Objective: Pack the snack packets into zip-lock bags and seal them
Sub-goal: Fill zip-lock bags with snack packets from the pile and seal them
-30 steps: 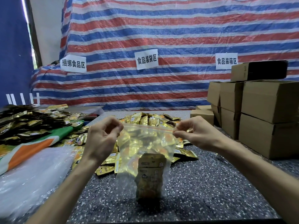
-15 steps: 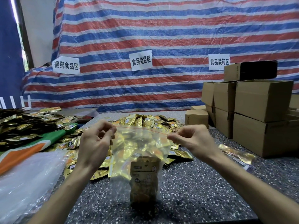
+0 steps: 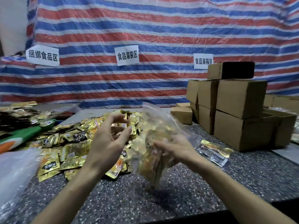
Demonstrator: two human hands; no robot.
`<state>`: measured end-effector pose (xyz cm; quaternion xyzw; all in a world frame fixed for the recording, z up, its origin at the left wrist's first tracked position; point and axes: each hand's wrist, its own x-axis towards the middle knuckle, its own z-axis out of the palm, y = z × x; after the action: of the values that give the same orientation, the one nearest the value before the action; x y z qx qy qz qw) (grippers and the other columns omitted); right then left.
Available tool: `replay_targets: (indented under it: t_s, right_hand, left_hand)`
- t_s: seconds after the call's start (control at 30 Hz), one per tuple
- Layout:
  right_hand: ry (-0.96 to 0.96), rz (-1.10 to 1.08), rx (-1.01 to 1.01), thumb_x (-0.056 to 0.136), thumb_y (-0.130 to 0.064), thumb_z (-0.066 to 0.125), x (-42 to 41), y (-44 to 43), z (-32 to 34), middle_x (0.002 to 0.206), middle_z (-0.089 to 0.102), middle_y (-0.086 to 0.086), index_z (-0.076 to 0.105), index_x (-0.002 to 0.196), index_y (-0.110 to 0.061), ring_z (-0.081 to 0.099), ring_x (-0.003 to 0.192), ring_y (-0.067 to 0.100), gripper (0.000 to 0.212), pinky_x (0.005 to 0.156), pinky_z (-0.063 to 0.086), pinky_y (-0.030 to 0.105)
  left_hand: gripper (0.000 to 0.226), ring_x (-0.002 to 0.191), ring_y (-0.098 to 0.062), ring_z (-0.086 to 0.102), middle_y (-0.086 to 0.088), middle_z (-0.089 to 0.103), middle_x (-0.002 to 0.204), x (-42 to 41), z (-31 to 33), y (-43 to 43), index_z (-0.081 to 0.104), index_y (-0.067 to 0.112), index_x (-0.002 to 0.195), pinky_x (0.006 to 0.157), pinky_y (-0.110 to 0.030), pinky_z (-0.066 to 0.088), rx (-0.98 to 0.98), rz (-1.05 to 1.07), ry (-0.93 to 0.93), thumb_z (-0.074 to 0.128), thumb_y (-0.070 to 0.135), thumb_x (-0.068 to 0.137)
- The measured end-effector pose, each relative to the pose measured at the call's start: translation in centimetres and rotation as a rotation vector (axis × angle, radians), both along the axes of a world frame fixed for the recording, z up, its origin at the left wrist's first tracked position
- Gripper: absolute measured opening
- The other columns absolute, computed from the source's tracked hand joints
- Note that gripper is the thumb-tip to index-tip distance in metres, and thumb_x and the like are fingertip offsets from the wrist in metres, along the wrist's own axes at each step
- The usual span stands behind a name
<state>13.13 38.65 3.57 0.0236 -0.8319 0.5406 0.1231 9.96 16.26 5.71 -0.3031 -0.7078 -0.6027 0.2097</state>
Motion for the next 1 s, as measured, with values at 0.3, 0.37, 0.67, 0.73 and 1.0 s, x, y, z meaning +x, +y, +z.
replay_targets:
  t_s: [0.3,0.37,0.67,0.73,1.0]
  right_hand:
    - [-0.365,-0.46,0.031,0.075,-0.028,0.087,-5.9,13.2,1.3,0.107,0.07,0.014,0.065,0.116,0.0,0.066,0.077,0.019,0.054,0.062,0.053,0.023]
    - [-0.378,-0.547,-0.029,0.08,-0.019,0.083,-7.0,14.6,-0.2,0.118,0.067,0.021,0.061,0.121,0.003,0.065,0.088,0.029,0.052,0.071,0.057,0.035]
    - [0.138,-0.615,0.269,0.087,-0.011,0.064,-8.3,6.2,-1.5,0.125,0.052,0.005,0.053,0.124,-0.017,0.052,0.106,0.018,0.038,0.089,0.046,0.037]
    - [0.174,-0.422,0.19,0.09,-0.017,0.066,-8.0,2.4,-1.9,0.113,0.059,0.0,0.056,0.115,-0.018,0.059,0.097,0.014,0.027,0.082,0.052,0.031]
    - [0.31,-0.181,0.151,0.094,-0.023,0.067,-6.9,-6.1,-8.9,0.075,0.063,-0.006,0.061,0.087,-0.029,0.06,0.066,0.007,0.012,0.053,0.045,0.021]
  left_hand:
    - [0.017,0.089,0.0,0.066,0.019,0.069,0.098,-1.0,-3.4,-0.9,0.065,0.031,0.1,0.078,-0.039,0.059,-0.126,0.048,-0.09,0.069,0.017,0.091]
    - [0.016,0.09,0.001,0.066,0.025,0.067,0.1,-1.3,-3.9,-1.0,0.065,0.033,0.1,0.08,-0.044,0.058,-0.141,0.055,-0.085,0.068,0.019,0.092]
    - [0.015,0.093,0.0,0.065,0.028,0.065,0.102,-1.7,-4.7,-2.0,0.063,0.037,0.101,0.079,-0.039,0.058,-0.17,0.044,-0.106,0.063,0.024,0.095]
    - [0.015,0.092,0.001,0.064,0.03,0.064,0.101,-1.6,-5.0,-2.3,0.062,0.039,0.1,0.078,-0.035,0.058,-0.184,0.053,-0.115,0.062,0.024,0.095]
    - [0.009,0.101,-0.001,0.057,0.013,0.062,0.106,-3.9,-8.4,-8.8,0.063,0.027,0.104,0.087,-0.029,0.05,-0.359,0.479,-0.086,0.063,0.027,0.095]
